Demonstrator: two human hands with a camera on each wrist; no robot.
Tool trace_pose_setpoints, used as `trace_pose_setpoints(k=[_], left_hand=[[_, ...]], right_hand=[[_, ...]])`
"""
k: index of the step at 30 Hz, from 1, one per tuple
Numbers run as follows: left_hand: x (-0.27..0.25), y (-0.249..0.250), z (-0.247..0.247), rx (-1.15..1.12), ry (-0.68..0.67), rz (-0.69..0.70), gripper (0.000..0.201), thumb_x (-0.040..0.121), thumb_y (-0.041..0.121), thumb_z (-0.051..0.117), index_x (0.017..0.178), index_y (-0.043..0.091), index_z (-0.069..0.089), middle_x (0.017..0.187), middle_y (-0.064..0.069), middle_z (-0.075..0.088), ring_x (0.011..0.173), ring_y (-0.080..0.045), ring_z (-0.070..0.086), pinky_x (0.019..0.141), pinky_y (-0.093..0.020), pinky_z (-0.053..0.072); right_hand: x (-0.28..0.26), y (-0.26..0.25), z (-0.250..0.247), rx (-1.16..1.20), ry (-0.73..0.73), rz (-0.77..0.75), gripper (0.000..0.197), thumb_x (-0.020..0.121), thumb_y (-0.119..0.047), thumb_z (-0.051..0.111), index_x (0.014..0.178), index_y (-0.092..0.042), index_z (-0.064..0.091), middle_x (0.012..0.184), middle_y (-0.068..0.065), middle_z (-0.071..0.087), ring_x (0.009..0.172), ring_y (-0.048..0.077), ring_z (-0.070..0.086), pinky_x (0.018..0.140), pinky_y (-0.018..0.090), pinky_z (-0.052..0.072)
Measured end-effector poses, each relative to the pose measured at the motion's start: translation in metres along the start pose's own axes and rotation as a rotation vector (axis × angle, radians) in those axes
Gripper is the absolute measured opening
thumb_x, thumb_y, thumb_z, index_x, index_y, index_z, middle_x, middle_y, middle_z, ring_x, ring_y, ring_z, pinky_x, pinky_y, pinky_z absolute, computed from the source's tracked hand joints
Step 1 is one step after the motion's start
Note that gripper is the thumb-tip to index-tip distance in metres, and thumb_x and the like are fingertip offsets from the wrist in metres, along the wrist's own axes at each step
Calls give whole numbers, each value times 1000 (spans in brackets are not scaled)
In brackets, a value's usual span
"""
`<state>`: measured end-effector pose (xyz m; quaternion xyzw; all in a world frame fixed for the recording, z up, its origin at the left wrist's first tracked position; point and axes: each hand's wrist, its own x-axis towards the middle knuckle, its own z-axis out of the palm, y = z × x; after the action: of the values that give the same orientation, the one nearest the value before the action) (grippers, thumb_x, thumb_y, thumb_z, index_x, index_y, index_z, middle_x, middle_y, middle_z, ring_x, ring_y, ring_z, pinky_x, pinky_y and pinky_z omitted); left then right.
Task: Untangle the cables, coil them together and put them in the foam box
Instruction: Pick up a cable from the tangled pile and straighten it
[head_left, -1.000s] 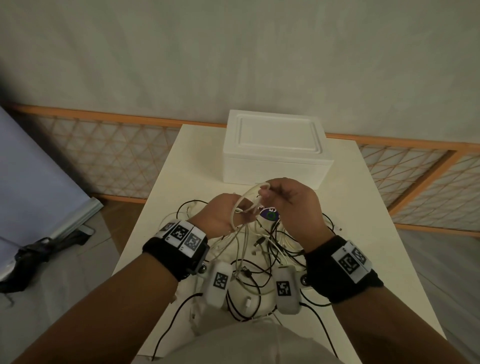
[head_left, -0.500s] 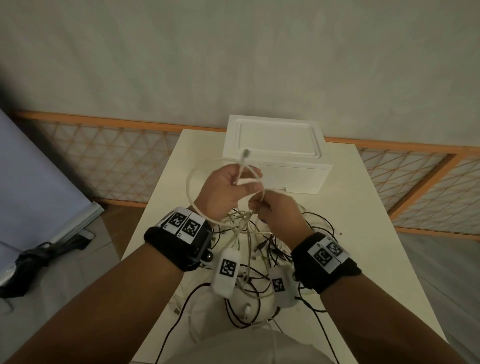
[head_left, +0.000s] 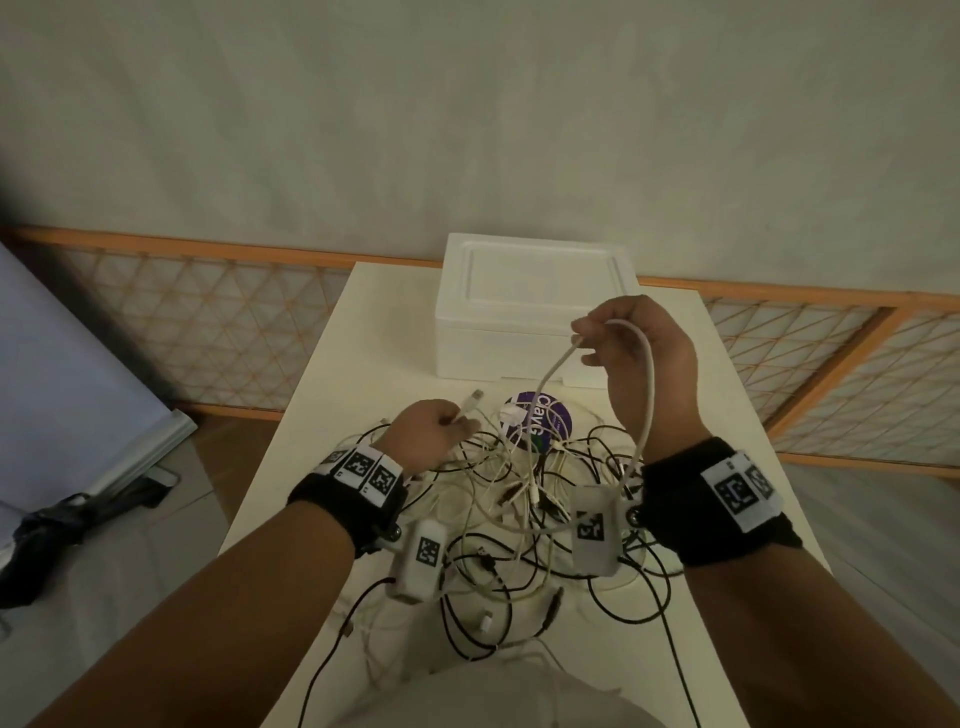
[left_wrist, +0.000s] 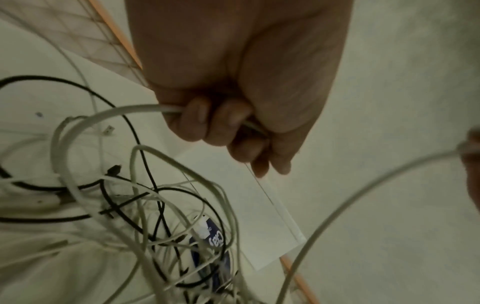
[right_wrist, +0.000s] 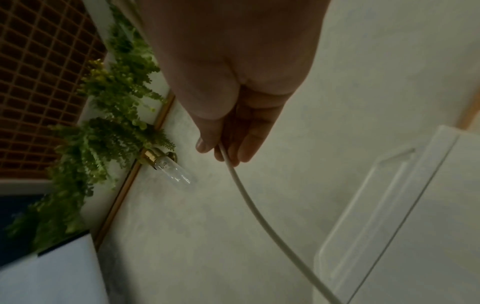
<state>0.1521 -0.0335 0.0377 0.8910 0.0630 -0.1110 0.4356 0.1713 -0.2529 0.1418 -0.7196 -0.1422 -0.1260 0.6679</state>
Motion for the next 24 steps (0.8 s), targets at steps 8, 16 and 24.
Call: trace_pose_setpoints(k=[8, 16, 24], left_hand=[[-17, -16, -10, -303, 141, -44, 20, 88, 24, 66, 71, 18, 57, 47, 13, 42, 49, -9, 36, 50, -27, 28], [-34, -2, 1, -731, 81, 47, 31, 103, 18, 37, 91, 9, 64, 59, 0, 43, 49, -10, 35, 51, -25, 30], [-54, 15, 0, -930, 73, 48, 20, 97, 8, 49, 96, 9, 69, 105, -8, 70, 108, -22, 62, 100, -35, 45]], right_hand=[[8, -25, -37, -73, 228, -217, 33, 86, -5, 60, 81, -37, 67, 89, 19, 67, 77, 28, 68, 64, 41, 57], [-3, -10, -57, -1609, -259, 64, 12, 87, -17, 58, 98, -14, 63, 87, 6, 66, 79, 25, 59, 67, 34, 50], [-46, -12, 31, -1466, -1293, 34, 52, 83, -21, 55, 133, -11, 45, 142, 8, 37, 135, 27, 30, 110, 55, 24]])
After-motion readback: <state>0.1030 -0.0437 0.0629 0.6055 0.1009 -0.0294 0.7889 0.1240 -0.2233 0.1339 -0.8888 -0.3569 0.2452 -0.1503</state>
